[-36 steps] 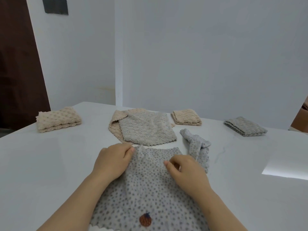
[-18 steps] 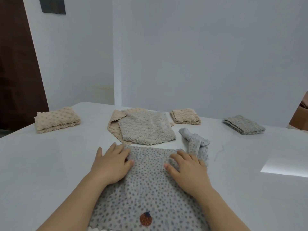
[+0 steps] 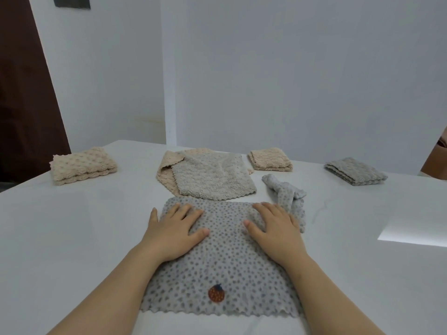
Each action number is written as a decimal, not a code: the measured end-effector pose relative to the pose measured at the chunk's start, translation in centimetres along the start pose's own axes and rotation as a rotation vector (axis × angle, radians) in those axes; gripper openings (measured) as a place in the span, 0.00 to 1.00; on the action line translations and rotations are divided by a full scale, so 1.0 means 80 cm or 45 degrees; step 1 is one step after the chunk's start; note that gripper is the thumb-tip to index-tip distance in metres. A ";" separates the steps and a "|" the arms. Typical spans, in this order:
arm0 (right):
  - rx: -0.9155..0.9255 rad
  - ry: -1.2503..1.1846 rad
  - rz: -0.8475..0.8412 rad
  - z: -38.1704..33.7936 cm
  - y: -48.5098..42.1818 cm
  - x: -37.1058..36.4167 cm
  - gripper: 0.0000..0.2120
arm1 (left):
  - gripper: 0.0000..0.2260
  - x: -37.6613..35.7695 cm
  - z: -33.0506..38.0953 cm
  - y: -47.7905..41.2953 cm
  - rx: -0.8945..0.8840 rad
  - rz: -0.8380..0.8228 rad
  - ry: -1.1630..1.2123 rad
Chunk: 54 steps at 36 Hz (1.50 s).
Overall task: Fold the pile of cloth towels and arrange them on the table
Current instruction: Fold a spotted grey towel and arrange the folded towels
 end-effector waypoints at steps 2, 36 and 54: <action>0.020 -0.045 0.123 -0.002 0.010 0.012 0.30 | 0.27 0.012 0.000 0.005 0.000 0.095 0.030; 0.501 0.024 -0.116 -0.065 0.092 0.012 0.33 | 0.42 0.011 0.022 0.107 -0.503 0.173 0.187; 0.119 -0.437 0.253 -0.012 0.088 0.056 0.15 | 0.17 0.059 -0.041 0.090 -0.164 0.426 1.215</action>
Point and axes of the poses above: each hand's wrist, its own y-axis away from the middle knuckle, its own x-axis out of the back of the hand, z = x × y, the point moved 9 cm from there along -y, towards the middle knuckle, and after that the axes turned 9 degrees about x, right-handed, at the moved point
